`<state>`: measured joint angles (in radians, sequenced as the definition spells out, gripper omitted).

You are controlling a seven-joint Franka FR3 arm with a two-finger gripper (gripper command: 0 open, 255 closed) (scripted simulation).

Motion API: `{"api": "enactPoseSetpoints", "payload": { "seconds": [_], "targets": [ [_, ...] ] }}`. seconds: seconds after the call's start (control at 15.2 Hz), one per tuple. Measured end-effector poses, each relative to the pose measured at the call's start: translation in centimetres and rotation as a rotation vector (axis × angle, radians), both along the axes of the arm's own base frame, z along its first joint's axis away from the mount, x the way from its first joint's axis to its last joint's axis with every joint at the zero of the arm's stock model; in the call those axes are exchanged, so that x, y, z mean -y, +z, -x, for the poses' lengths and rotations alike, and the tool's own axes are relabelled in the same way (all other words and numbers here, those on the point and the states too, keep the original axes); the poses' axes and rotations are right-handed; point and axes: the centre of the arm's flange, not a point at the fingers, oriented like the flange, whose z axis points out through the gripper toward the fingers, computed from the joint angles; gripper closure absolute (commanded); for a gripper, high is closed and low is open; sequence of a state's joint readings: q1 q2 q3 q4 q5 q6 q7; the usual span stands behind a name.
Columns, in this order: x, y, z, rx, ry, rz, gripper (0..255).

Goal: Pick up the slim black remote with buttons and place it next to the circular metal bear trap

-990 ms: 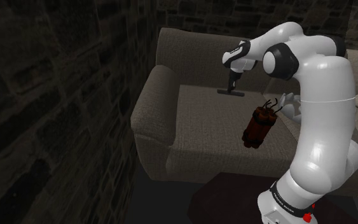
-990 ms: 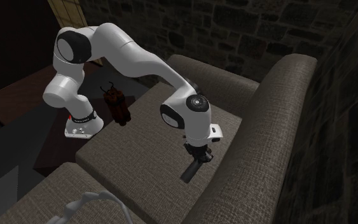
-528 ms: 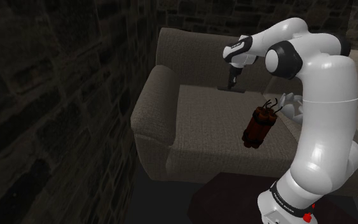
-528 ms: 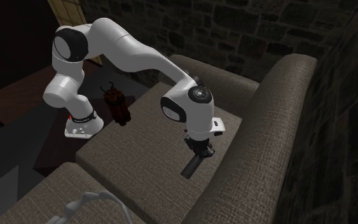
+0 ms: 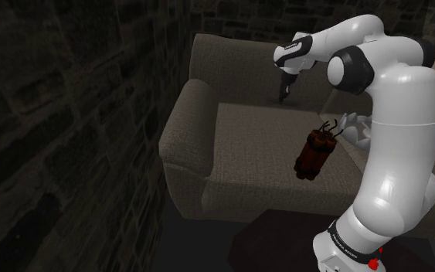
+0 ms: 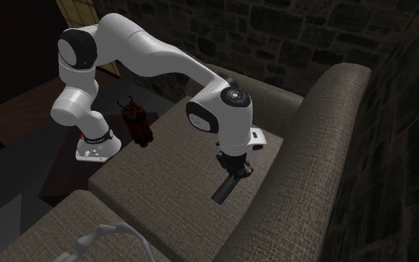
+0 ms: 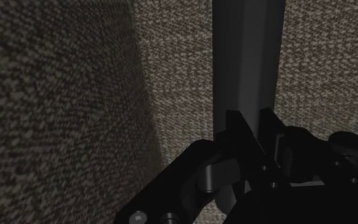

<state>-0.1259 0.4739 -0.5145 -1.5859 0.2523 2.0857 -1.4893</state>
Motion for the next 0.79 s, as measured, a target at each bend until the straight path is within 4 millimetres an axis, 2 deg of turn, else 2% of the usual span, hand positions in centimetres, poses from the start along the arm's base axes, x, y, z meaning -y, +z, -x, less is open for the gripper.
{"api": "enactPoseSetpoints", "payload": {
  "seconds": [0.79],
  "targets": [
    [0.1, 6.3, 0.0, 0.000, 0.000, 0.000, 255]
  ]
}}
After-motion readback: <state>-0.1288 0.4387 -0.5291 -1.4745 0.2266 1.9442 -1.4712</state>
